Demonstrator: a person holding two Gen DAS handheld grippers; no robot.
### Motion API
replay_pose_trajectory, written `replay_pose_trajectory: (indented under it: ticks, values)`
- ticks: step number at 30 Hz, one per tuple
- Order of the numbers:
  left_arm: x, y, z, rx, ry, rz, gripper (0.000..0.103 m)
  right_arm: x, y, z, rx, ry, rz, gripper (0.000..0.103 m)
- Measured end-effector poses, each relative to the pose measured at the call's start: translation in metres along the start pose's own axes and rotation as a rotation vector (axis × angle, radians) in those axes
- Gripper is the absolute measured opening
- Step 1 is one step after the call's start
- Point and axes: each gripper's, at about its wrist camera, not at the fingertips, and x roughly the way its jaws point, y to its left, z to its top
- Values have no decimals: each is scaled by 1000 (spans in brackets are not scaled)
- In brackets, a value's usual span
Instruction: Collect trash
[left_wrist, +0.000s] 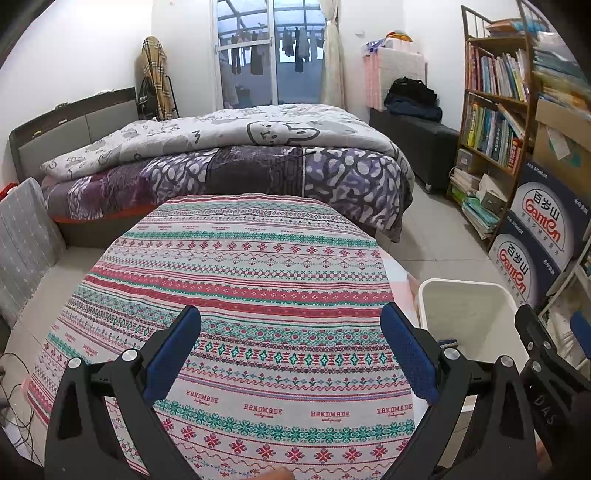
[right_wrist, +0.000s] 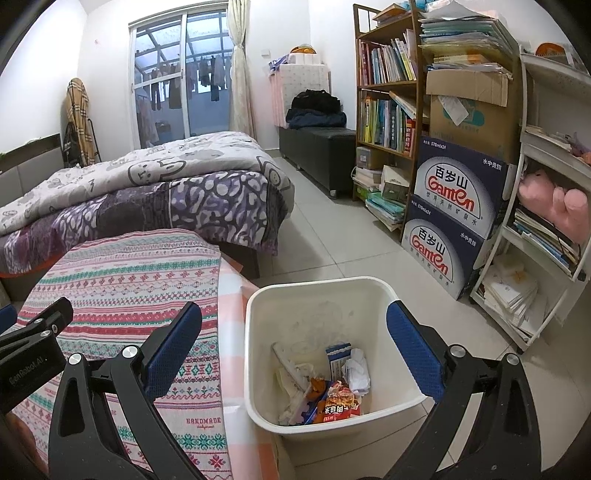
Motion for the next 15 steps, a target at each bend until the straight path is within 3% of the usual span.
replay_pose_trajectory:
  ticks: [15]
  values:
    - [-5,-8,-3,42,-55,-26,90,3,-6,3,10,26,-3,96]
